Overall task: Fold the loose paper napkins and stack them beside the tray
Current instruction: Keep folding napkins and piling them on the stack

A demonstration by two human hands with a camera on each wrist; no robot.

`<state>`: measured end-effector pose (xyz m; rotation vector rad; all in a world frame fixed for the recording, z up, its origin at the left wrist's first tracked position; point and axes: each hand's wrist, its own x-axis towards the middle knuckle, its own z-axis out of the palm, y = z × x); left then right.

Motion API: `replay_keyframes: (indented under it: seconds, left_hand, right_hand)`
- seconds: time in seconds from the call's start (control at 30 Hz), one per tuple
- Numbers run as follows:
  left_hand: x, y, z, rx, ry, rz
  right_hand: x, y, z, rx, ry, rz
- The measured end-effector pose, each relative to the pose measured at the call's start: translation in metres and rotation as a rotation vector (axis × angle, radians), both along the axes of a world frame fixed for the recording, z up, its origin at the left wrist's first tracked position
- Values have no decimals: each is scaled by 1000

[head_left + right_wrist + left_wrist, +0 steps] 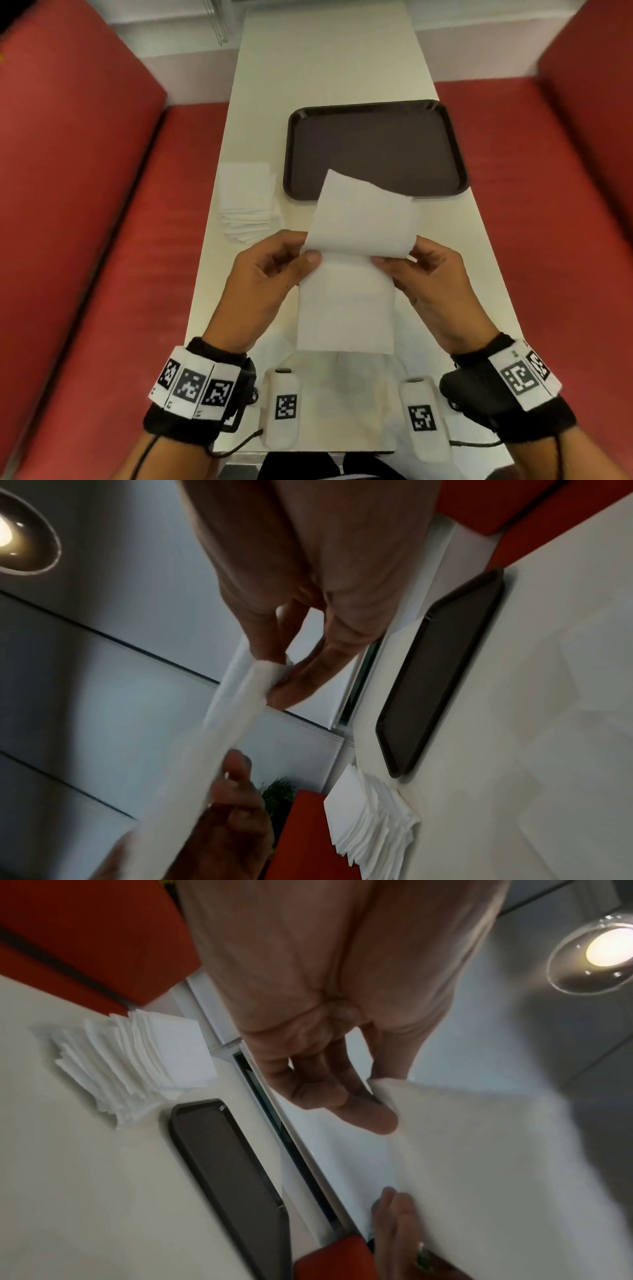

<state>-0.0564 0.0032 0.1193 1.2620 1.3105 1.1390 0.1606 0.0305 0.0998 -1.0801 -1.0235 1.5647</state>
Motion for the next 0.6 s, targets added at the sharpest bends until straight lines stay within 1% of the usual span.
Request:
replay_keyframes:
  seconds: [0.07,0.13,0.2,0.3,0.33,0.4,0.47,0.53,0.57,0.6]
  left_hand:
    - [-2,-3,-1,28,30,-45]
    - [-4,-5,0,23,36,-53]
    - [-8,-6,-2,9,46,-32]
    - [-17,-4,-7,-8,55,8]
    - [-20,-2,-8,-17,51,13]
    - [-26,0,-8,-49,6,28]
    - [-33,3,-6,-129,-100,77]
    - [-45,6,-7,-220,-198,127]
    - [-52,9,-9,-247,-200,128]
    - [-61,11,-11,-261,-151,112]
  right_hand:
    - [0,0,0,13,1,-2]
    - [-1,2,2,37,-25,6]
    - [-4,4,3,40,-41,20]
    - [-15,9,6,-8,28,60]
    - [-19,11,5,-13,13,59]
    - [-29,15,5,0,-66,50]
    - [-43,18,3,6,-134,44]
    - [-57,21,1,7,-158,4]
    - [-65,24,0,2,-158,-19]
    - [-73,27,-2,6,-162,-41]
